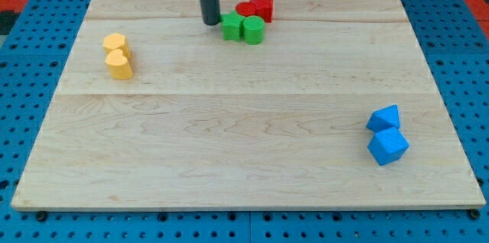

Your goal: Slide the green blocks towards the centre right of the board

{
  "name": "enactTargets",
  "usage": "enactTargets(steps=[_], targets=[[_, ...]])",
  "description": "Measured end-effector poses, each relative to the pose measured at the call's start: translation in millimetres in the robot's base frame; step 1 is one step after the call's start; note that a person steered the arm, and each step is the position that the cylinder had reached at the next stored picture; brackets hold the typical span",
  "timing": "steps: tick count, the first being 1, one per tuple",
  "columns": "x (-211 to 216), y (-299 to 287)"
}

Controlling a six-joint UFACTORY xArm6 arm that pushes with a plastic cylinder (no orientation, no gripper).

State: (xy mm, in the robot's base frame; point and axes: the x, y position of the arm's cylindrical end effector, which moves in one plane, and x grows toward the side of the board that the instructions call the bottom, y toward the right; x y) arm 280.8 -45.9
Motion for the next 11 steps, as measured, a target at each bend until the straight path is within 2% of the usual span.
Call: enactTargets(steps=[2, 3, 4, 5, 7, 9, 11], targets=[[9.2, 55.0], [11.3, 45.3], [-2.5, -24.2], [-1.4, -19.5], [25.7, 29.7], [35.2, 86.4], [71.9, 116.3]])
